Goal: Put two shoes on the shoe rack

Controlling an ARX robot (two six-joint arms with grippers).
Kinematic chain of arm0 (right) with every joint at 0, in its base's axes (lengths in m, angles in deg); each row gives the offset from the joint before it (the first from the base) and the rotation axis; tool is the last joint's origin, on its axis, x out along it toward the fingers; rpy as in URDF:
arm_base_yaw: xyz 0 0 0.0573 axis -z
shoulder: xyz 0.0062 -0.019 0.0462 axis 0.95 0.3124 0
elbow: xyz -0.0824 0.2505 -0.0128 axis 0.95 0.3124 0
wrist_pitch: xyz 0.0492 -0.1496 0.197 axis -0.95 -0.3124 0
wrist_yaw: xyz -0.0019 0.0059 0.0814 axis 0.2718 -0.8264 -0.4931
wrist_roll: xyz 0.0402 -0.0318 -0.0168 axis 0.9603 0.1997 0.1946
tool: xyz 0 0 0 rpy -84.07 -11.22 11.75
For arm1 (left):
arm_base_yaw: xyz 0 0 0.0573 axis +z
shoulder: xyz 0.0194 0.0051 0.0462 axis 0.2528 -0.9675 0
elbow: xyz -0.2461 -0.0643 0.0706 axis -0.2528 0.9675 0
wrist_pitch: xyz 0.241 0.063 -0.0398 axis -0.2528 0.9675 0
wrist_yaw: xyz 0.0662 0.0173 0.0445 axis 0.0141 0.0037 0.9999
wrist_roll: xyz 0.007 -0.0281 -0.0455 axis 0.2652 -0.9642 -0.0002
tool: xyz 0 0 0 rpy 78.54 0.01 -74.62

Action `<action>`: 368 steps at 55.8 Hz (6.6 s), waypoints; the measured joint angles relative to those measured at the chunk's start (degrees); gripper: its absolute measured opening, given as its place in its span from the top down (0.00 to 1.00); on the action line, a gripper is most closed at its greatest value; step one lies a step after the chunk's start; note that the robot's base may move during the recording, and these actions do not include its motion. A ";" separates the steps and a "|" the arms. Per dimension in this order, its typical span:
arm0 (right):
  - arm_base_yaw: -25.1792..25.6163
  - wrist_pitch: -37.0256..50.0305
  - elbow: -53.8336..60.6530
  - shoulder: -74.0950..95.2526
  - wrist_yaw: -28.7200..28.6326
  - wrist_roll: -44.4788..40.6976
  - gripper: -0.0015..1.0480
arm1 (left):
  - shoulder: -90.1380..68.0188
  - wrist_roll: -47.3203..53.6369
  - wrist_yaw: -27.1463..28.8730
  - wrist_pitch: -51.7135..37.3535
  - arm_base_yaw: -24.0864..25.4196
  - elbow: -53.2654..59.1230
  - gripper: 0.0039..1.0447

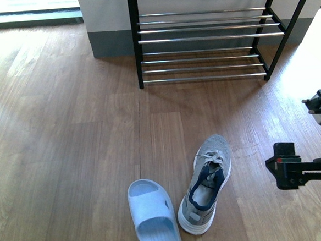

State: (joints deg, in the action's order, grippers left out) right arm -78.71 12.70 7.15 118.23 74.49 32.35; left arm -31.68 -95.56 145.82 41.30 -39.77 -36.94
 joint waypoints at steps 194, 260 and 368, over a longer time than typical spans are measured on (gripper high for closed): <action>-15.58 -36.48 8.70 -69.13 19.19 -24.85 0.99 | 0.00 -0.02 0.07 0.00 0.00 0.00 0.99; -15.52 -36.50 8.70 -69.31 19.61 -25.14 0.99 | 0.26 -0.04 -0.39 0.11 -0.17 0.22 0.99; -15.52 -36.52 8.70 -69.33 19.43 -25.49 0.99 | 0.22 -0.09 0.00 0.11 -0.15 0.35 0.99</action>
State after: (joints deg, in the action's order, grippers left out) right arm -94.23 -23.82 15.85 48.90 93.92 6.86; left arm -31.46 -95.65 145.82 41.41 -39.92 -36.59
